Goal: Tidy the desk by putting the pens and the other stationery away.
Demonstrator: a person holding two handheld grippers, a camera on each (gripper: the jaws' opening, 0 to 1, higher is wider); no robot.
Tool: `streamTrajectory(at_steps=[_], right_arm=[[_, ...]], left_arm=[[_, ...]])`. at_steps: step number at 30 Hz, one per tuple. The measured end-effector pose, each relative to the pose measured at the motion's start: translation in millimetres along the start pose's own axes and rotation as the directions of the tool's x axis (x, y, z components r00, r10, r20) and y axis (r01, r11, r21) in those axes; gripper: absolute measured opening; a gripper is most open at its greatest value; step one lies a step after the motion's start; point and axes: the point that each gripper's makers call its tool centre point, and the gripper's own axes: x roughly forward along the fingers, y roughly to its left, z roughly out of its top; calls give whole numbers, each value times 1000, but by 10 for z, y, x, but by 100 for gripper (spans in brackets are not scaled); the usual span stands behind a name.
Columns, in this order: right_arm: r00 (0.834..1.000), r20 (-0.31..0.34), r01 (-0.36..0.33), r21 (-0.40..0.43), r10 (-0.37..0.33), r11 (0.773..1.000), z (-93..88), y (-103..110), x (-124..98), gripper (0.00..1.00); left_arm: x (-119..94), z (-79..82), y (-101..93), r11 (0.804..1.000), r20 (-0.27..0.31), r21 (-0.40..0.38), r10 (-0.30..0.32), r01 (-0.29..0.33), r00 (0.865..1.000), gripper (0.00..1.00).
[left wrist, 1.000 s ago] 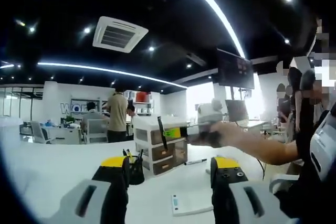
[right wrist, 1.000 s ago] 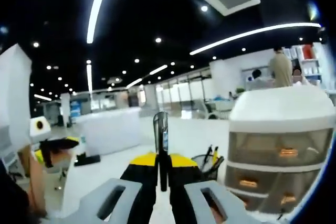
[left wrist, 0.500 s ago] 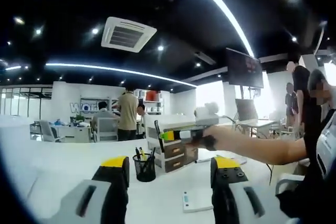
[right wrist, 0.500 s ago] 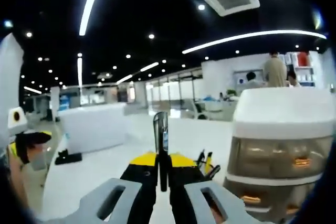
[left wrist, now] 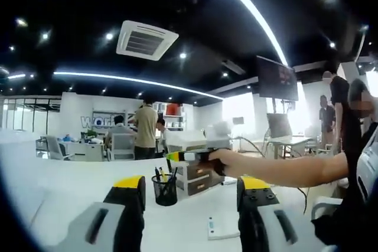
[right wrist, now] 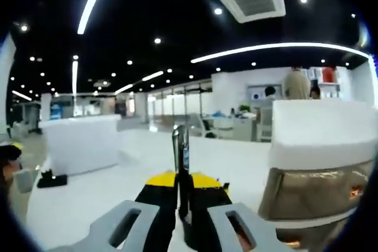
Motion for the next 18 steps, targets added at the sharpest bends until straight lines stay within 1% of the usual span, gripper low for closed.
streamTrajectory(at_steps=[3,4,5,7,10,13,14,16,18], right_arm=[[1000,7,18,0,-18,1000,-47,-41,73,5],[999,22,26,-1,-26,1000,-53,-65,101,5],[999,24,32,-2,-32,999,-32,-90,158,6],[998,27,53,-19,-52,998,-53,-139,195,6],[998,15,68,-15,-68,998,-132,-207,261,6],[998,8,66,0,-66,998,-202,-228,265,6],[999,15,51,14,-51,999,-218,-208,262,6],[998,22,53,31,-53,998,-221,-278,314,6],[999,18,43,43,-44,998,-251,-287,331,7]], left_arm=[[-6,9,16,1000,4,0,1,-1,1000,62],[-7,12,27,1000,5,0,1,-1,1000,62],[-8,15,31,1000,6,0,1,-1,1000,62],[-7,19,31,1000,9,-1,-2,2,1000,62],[-10,28,36,1000,12,0,-4,4,1000,62],[-13,34,46,1000,16,1,-2,2,1000,62],[-13,34,49,1000,16,2,-2,2,1000,62],[-13,33,57,1000,17,7,0,0,1000,62],[-12,34,58,1000,17,8,-1,1,1000,62]])
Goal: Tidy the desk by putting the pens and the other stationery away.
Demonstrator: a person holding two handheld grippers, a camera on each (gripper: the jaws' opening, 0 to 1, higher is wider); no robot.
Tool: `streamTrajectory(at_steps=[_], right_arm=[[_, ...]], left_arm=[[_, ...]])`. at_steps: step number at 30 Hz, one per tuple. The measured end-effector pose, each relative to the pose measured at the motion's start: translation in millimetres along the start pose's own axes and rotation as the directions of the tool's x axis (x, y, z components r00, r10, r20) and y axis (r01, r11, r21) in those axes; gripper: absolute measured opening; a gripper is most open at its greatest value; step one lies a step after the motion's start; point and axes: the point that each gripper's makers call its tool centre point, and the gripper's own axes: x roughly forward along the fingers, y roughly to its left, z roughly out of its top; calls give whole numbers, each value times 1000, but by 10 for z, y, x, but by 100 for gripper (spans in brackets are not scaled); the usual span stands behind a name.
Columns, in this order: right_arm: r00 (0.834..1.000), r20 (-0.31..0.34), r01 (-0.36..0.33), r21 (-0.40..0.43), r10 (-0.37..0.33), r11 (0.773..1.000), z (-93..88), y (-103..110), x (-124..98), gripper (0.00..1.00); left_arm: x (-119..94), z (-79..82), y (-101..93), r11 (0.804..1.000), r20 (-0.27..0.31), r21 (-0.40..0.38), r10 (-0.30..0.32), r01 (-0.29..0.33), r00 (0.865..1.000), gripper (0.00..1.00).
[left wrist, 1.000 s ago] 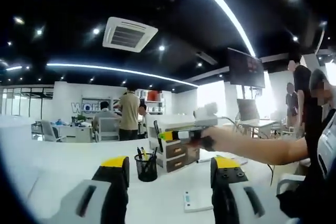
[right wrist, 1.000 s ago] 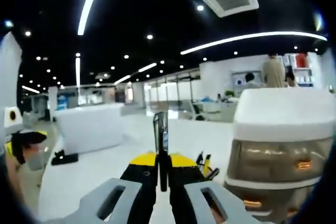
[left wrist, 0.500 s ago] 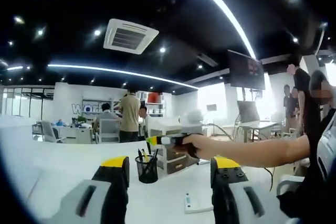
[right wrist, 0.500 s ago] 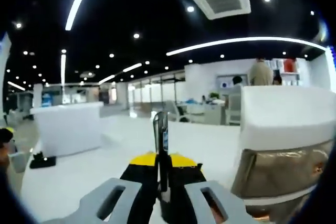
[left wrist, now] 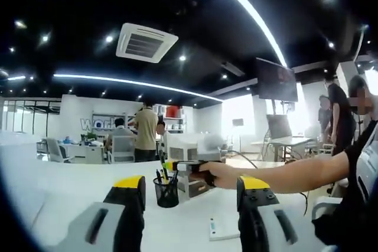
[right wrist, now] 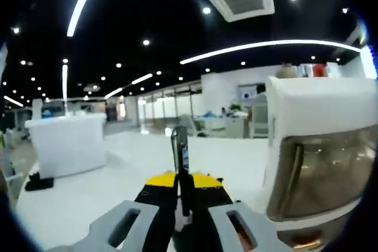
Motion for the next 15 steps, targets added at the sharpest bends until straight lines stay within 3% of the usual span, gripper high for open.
streamTrajectory(at_steps=[4,5,15], right_arm=[[999,-32,-2,69,5,998,-97,-31,15,37],[999,-34,-2,72,4,997,-104,-28,9,41],[999,-36,-25,76,28,997,-59,51,-78,42]], left_arm=[[14,-6,-35,1000,-2,4,-14,14,1000,62],[18,-9,-46,1000,-3,4,-17,17,1000,62],[18,-8,-68,1000,-2,5,-17,17,1000,62]])
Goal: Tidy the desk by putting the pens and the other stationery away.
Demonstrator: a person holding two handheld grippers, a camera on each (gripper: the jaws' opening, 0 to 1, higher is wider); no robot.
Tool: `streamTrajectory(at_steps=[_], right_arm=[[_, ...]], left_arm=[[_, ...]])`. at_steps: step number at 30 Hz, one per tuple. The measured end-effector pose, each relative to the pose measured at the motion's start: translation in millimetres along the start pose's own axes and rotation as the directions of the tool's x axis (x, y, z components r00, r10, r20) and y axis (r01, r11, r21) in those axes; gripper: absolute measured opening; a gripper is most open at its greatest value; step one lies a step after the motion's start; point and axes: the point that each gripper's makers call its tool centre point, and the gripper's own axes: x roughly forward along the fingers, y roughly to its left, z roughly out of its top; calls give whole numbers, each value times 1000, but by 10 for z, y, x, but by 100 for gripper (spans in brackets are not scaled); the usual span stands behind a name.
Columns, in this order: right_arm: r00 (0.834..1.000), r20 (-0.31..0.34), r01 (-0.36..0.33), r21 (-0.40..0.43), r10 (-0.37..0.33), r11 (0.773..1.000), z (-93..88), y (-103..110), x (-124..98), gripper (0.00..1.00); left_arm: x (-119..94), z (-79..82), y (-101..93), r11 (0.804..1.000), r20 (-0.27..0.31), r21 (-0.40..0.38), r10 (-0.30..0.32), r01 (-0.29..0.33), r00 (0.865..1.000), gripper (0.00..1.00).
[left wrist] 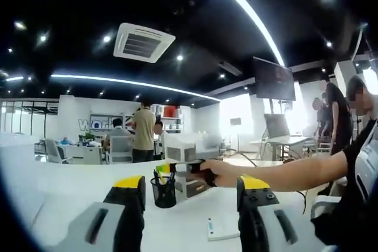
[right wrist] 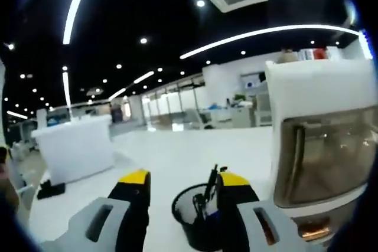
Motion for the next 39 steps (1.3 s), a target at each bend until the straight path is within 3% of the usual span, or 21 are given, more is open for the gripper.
streamTrajectory(at_steps=[7,10,14,22,28,29,35,39], right_arm=[[997,-11,-73,-22,73,997,62,184,-172,45],[993,0,-121,-38,121,992,169,251,-325,48],[990,1,-138,-68,138,988,213,281,-432,51],[975,6,-220,-131,223,967,405,400,-1158,51],[970,-4,-241,-151,243,959,491,326,-1283,52],[970,-10,-239,-177,241,955,530,278,-1520,52],[969,28,-234,-186,243,954,676,230,-1941,51],[966,34,-249,-165,257,954,746,151,-2071,52]], left_arm=[[19,-11,-32,1000,-4,-1,-13,13,1000,62],[23,-1,-45,1000,0,-6,-22,22,1000,62],[26,12,-68,1000,4,-6,-25,25,1000,62],[78,8,-156,998,7,-22,-60,60,998,62],[87,15,-197,997,8,-22,-72,72,997,62],[86,32,-231,996,14,-22,-83,84,996,62],[84,35,-241,996,15,-24,-89,89,996,62],[86,31,-258,996,14,-25,-91,91,996,62]])
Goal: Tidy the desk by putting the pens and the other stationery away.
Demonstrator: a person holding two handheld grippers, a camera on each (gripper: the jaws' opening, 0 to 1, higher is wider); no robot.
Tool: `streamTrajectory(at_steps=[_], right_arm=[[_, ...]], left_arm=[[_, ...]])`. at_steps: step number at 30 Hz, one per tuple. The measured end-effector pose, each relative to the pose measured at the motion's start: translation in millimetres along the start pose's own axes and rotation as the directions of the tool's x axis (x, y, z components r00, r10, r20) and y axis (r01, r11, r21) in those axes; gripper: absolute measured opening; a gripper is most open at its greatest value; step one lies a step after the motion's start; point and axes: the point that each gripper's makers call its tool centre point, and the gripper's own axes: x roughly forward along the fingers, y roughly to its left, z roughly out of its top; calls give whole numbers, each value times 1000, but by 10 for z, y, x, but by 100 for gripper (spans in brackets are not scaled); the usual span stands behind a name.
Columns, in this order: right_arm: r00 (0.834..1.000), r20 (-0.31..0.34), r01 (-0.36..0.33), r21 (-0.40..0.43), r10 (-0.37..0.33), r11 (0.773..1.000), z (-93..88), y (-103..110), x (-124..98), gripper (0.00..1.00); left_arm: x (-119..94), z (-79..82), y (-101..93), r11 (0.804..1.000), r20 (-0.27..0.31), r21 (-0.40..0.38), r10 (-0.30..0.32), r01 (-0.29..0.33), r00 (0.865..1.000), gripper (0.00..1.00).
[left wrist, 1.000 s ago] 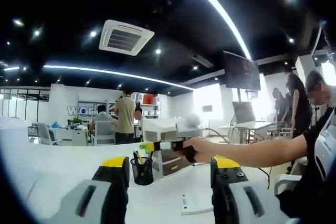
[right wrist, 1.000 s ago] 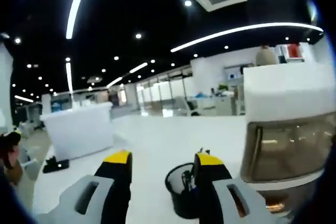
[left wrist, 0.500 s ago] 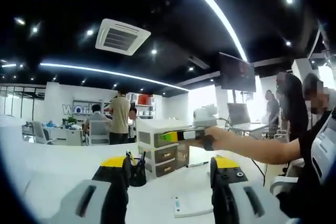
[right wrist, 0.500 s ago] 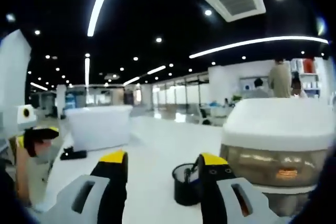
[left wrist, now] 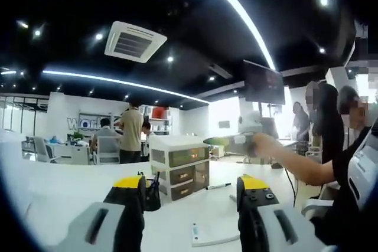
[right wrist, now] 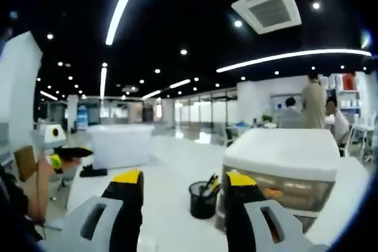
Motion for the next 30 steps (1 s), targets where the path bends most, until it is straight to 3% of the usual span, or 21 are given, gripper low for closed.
streamTrajectory(at_steps=[10,13,30], right_arm=[[999,37,15,-6,-15,1000,57,-137,-470,53],[999,38,15,-7,-15,1000,55,-139,-483,53],[1000,15,12,-23,-12,1000,-272,-53,-1075,53]], left_arm=[[34,-16,-42,1000,-3,-2,-15,15,1000,62],[35,-17,-45,1000,-3,-2,-16,16,1000,62],[66,-41,-128,999,-8,-3,-40,40,999,62]])
